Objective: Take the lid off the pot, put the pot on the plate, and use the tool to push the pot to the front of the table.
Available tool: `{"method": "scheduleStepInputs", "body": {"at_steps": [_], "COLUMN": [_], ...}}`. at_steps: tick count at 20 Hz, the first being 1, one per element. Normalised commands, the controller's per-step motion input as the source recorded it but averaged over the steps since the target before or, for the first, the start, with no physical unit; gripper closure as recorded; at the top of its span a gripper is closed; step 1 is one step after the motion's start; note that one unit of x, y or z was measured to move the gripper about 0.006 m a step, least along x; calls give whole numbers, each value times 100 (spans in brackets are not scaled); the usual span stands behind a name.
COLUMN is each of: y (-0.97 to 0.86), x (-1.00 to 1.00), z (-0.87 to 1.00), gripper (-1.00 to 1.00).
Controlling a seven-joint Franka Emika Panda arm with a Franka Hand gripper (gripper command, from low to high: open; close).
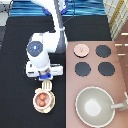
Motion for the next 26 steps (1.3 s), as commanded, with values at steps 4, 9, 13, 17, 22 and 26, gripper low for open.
{"method": "scheduleStepInputs", "body": {"at_steps": [4,9,13,17,22,26], "y": [0,0,1,3,10,40], "x": [100,100,100,100,98,-36], "z": [12,16,23,28,40,61], "gripper": [100,100,100,100,100,100]}}
